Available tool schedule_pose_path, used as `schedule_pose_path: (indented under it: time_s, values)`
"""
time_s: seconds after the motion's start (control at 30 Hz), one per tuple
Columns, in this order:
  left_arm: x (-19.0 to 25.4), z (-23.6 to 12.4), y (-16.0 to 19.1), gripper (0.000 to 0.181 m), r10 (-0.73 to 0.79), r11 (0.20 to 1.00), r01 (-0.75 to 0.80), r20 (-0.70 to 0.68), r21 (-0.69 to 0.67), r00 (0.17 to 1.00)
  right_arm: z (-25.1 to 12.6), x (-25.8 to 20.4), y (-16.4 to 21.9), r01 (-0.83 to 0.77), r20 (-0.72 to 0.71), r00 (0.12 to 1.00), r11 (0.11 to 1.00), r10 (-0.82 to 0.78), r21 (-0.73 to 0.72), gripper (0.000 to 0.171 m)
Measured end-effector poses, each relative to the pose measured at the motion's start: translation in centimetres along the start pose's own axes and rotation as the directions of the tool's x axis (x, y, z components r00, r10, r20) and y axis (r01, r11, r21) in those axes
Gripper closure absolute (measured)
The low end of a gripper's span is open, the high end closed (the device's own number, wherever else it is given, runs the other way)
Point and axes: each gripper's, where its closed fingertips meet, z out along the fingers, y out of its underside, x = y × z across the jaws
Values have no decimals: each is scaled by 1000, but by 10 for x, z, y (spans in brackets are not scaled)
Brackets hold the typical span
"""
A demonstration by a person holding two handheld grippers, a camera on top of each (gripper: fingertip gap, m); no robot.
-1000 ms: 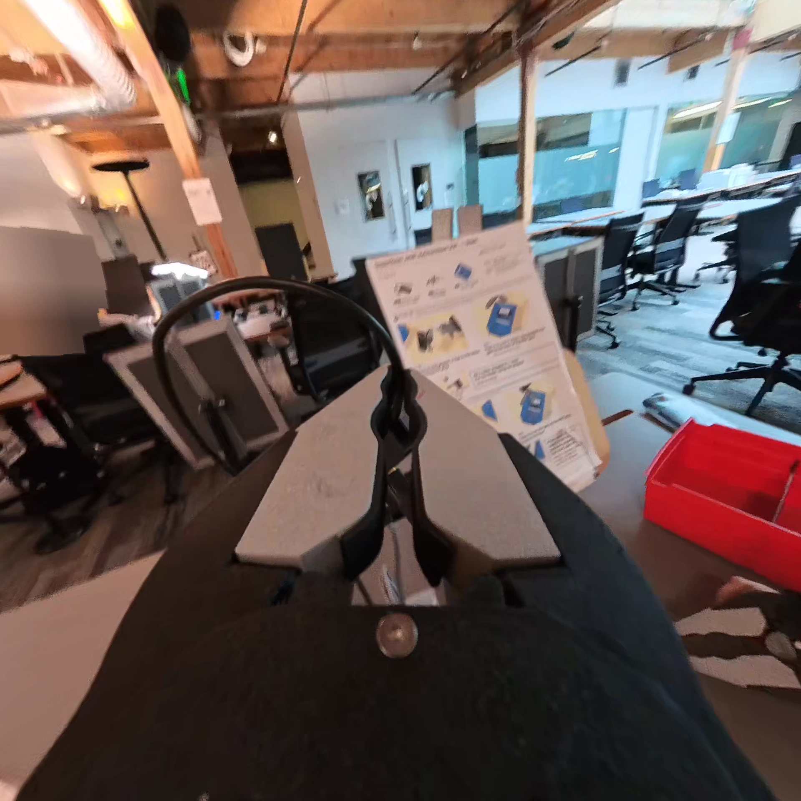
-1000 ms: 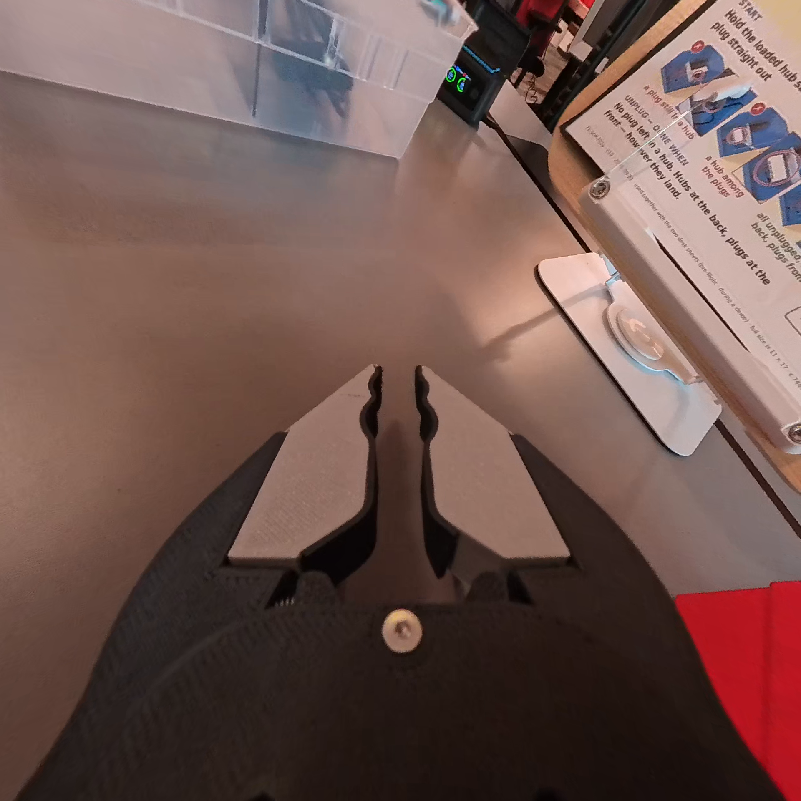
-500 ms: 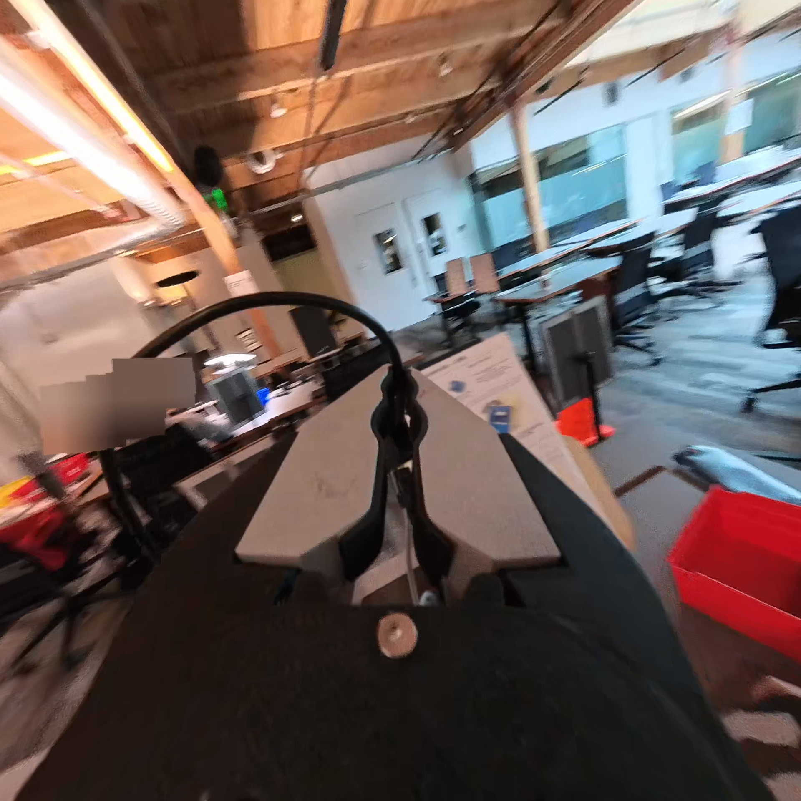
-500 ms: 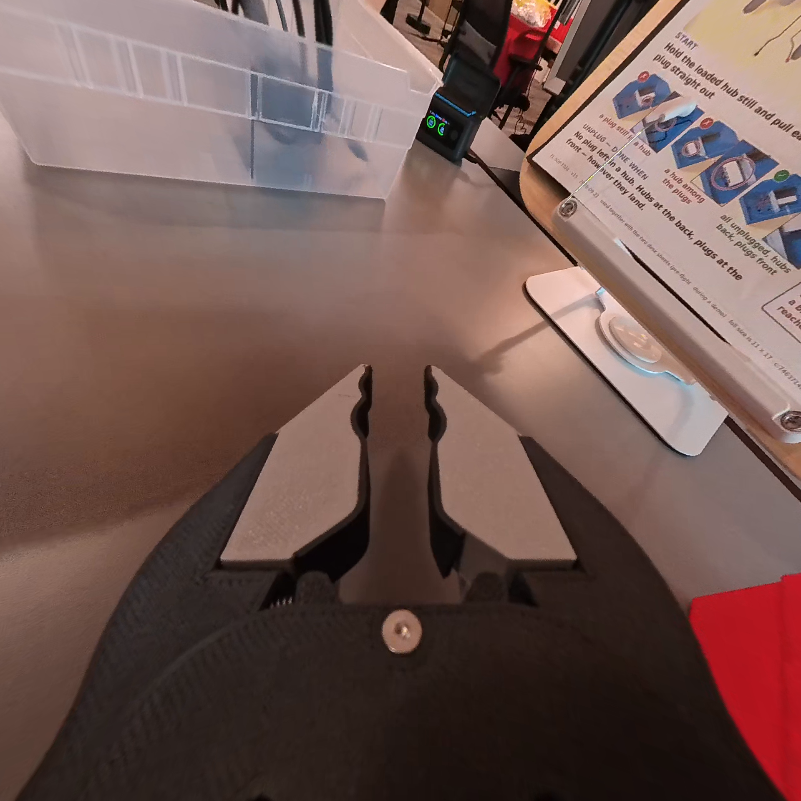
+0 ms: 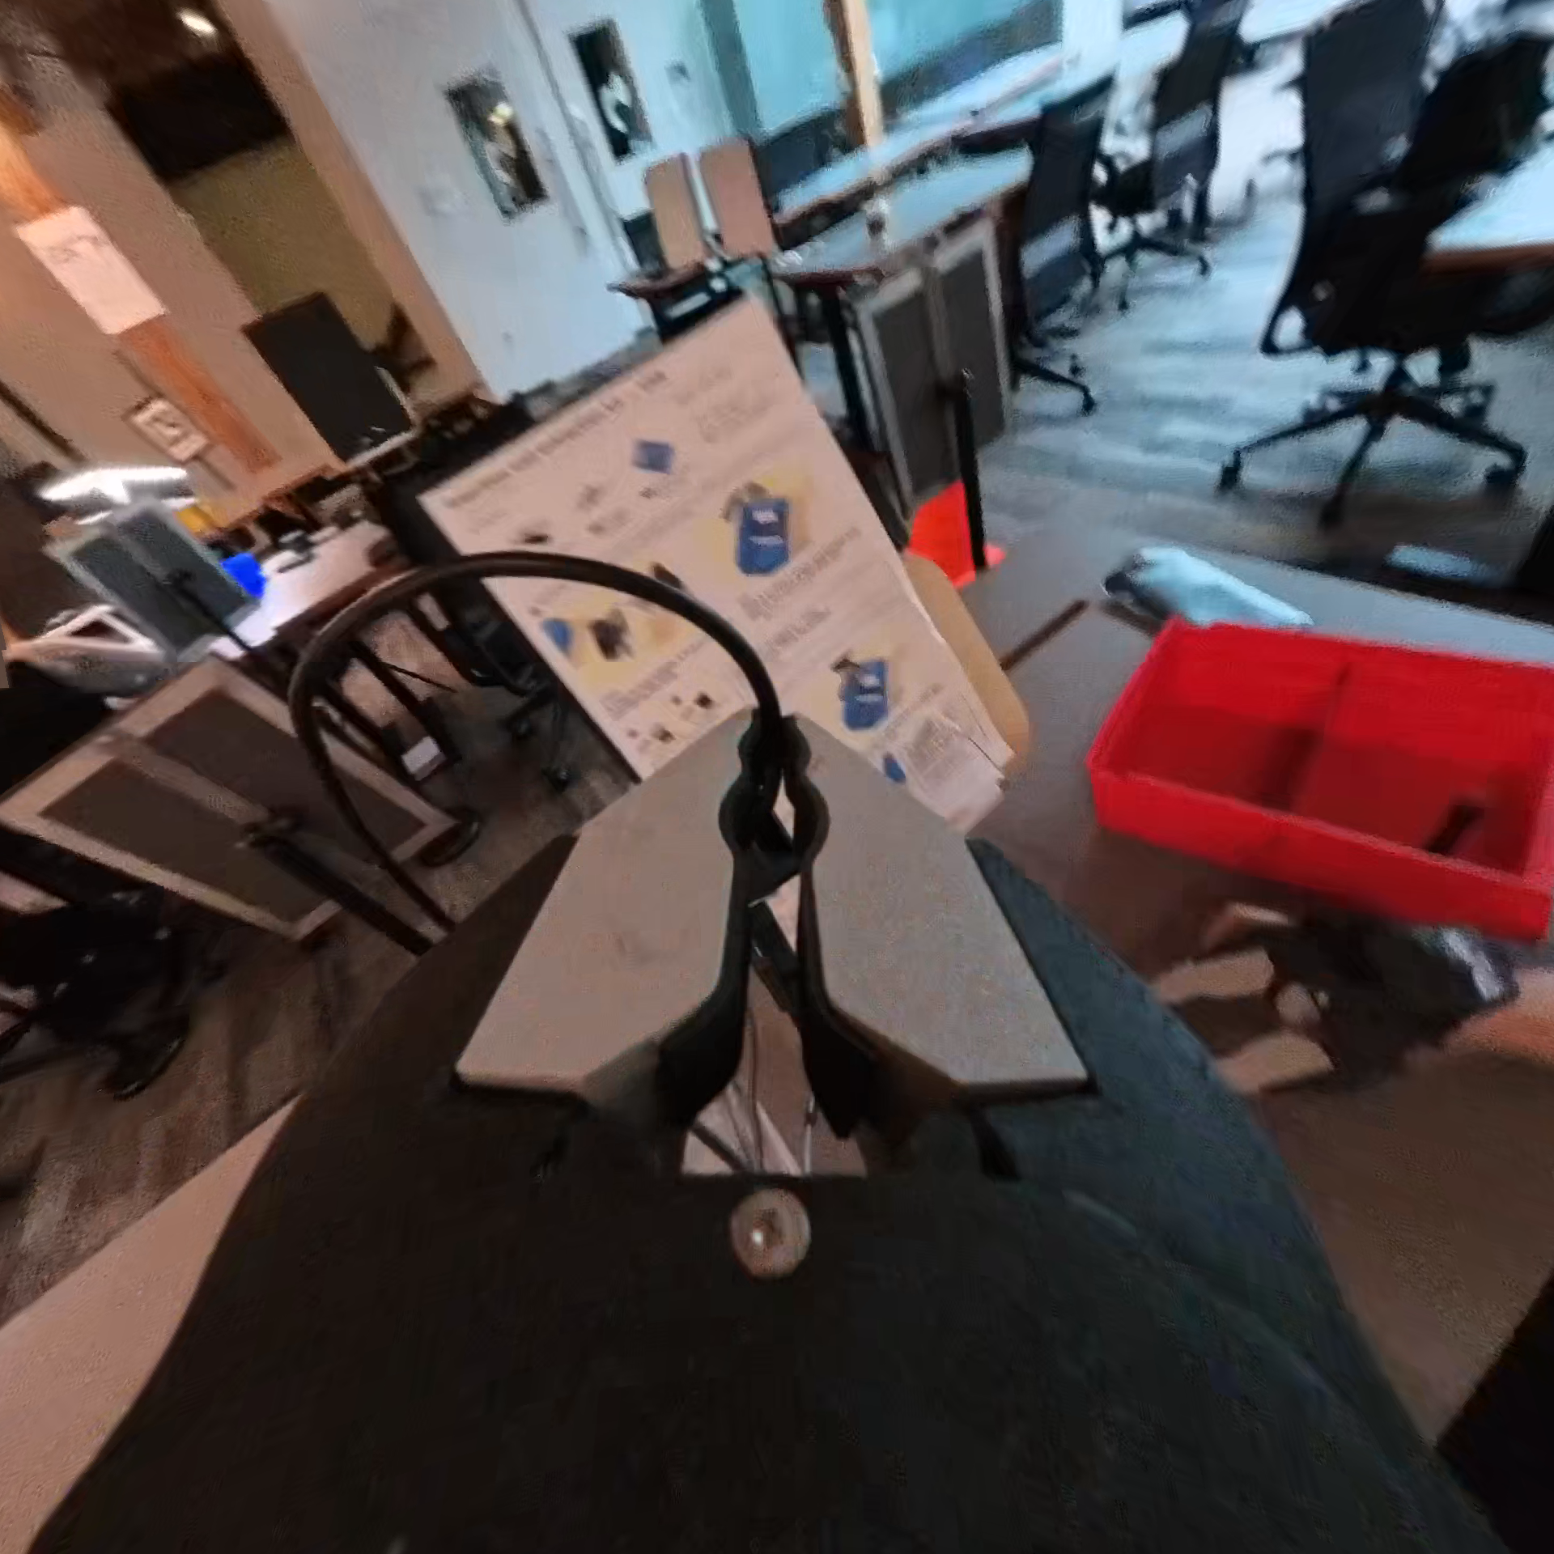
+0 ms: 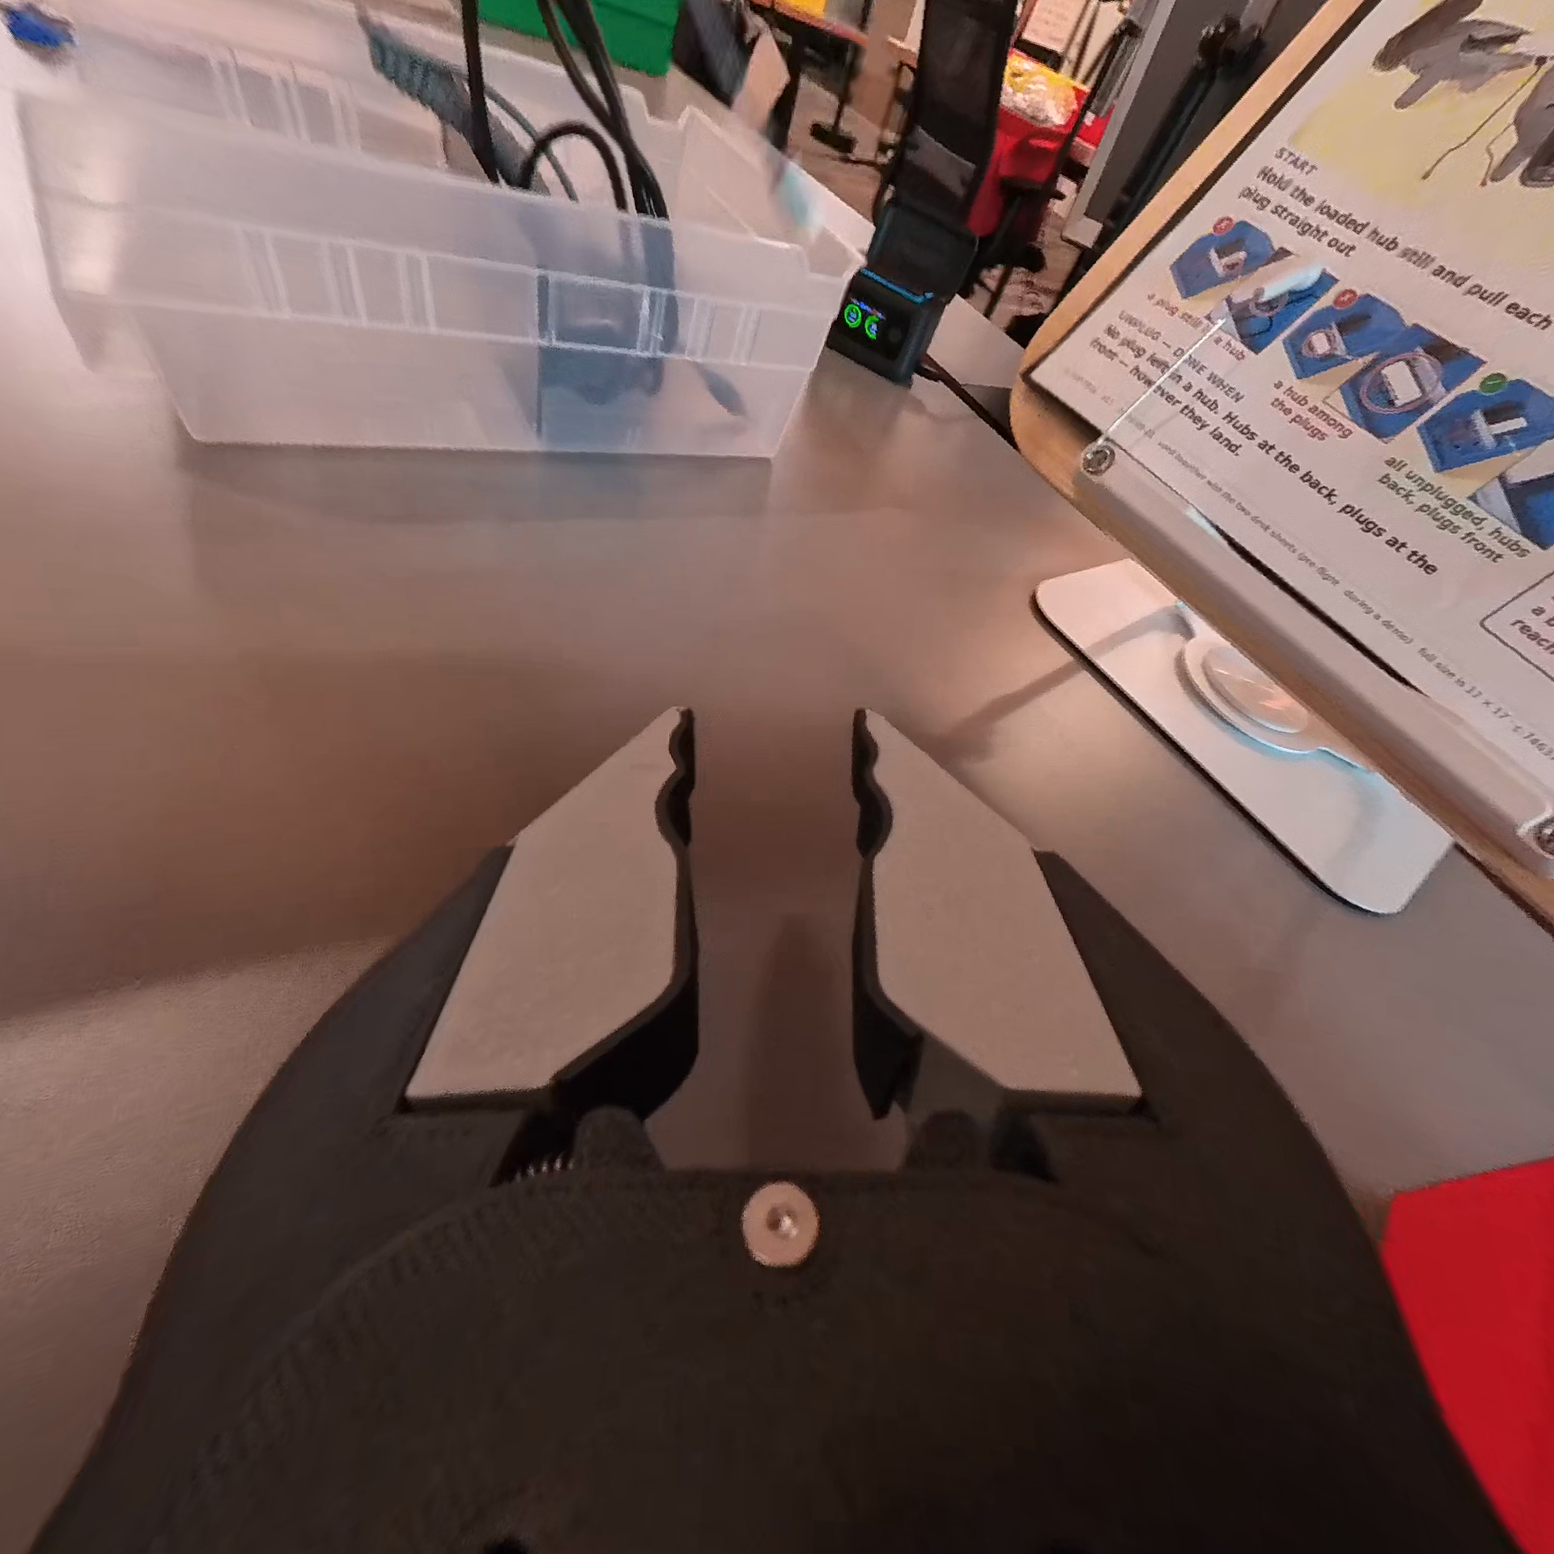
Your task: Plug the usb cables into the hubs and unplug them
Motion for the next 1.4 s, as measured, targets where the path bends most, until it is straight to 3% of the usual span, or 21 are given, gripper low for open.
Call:
schedule_pose_path:
  time_s: [0.13, 0.23, 0.33, 0.43, 0.53, 0.67, 0.73, 0.8, 0.93, 1.07, 1.17, 1.3, 1.4]
  values:
    - [98, 35, 74, 180, 47, 993, -83, -361, -85, 931, -12, 1, -20, -72, 55, 996, 992, 66, 101, 129]
    - [155, 43, 119, 179, 51, 985, -141, -613, -101, 789, -28, 4, -38, -120, 107, 989, 973, 101, 197, 125]
    - [200, 40, 158, 179, 49, 972, -213, -791, -104, 610, -50, -9, -60, -175, 260, 961, 938, 96, 299, 126]
    - [225, 46, 186, 180, 59, 958, -271, -854, -98, 517, -66, -22, -75, -240, 390, 916, 906, 93, 349, 127]
    - [248, 46, 192, 179, 67, 965, -256, -900, -50, 430, -60, -28, -71, -256, 418, 902, 915, 110, 310, 130]
    - [264, 45, 197, 179, 55, 970, -241, -924, -41, 379, -48, -25, -64, -186, 323, 943, 931, 80, 314, 165]
    - [266, 42, 200, 179, 49, 972, -231, -927, -41, 372, -47, -23, -66, -179, 293, 953, 924, 77, 339, 157]
    - [267, 36, 201, 180, 51, 976, -217, -932, -30, 360, -48, -26, -71, -170, 283, 957, 913, 63, 371, 124]
    - [270, 24, 200, 180, 78, 979, -204, -937, 7, 339, -48, -43, -69, -107, 308, 951, 925, -11, 364, 140]
    - [271, 26, 202, 179, 55, 977, -211, -921, -30, 386, -46, -58, -61, -23, 355, 930, 952, -92, 306, 159]
    - [257, 18, 195, 132, 1, 981, -171, -880, -91, 476, -50, -39, -65, -4, 260, 962, 948, -83, 319, 165]
    - [184, 8, 197, 119, 106, 972, -216, -648, -94, 755, -73, -11, -83, -78, 197, 980, 904, -7, 421, 165]
    - [119, -4, 231, 120, 217, 921, -326, -417, -212, 883, -85, -5, -94, -127, 227, 974, 871, 18, 475, 164]
